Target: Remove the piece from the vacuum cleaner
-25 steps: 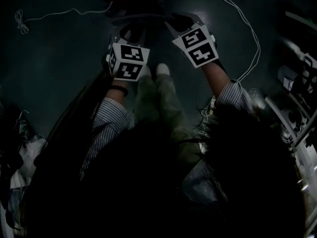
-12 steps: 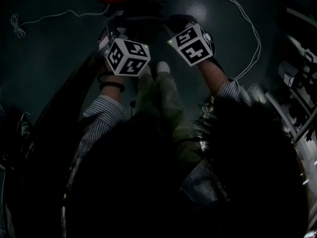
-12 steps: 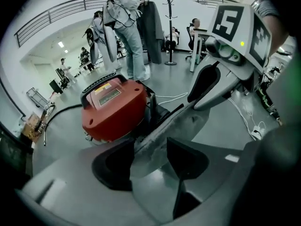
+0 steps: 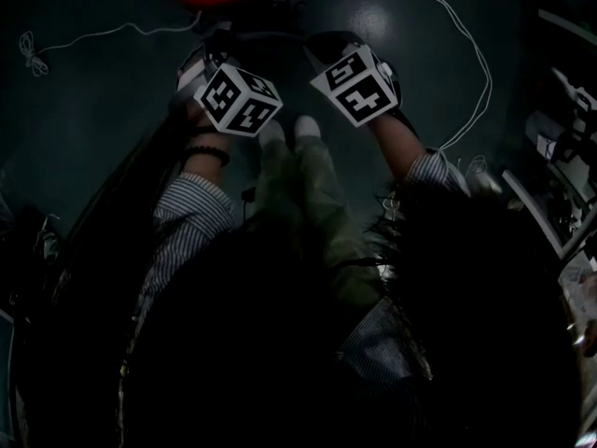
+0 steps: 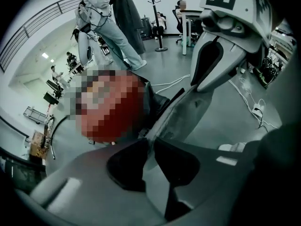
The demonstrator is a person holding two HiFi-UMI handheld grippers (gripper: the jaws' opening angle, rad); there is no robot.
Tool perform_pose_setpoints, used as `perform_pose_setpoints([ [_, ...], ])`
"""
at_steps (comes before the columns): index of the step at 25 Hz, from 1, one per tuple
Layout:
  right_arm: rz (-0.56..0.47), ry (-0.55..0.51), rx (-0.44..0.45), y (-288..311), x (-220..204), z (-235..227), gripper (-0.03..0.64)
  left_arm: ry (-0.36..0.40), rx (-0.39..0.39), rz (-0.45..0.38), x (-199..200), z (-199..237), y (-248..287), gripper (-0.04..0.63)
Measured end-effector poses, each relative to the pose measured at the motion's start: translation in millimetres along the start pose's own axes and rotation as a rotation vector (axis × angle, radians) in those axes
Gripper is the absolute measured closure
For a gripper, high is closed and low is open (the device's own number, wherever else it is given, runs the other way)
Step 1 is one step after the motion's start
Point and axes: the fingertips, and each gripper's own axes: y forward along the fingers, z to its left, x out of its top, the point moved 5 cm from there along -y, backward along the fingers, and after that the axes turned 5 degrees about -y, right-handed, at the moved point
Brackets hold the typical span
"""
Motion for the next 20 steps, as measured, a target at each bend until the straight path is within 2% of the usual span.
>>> perform_pose_setpoints([
  [7, -0.014, 0.014, 0.022, -3, -3, 9, 0.584, -0.063, -0.057, 0.007, -5, -7, -1, 0.563],
  [15, -0.018, 0.003, 0.048, -11, -10, 34, 0.588, -0.098, -0.059, 0.029, -24, -22, -18, 0.566],
  [20, 0.013, 0.004, 0.067, -14, -25, 56, 0.588, -0.126, -0.090, 0.058, -44, -43, -27, 0.566],
])
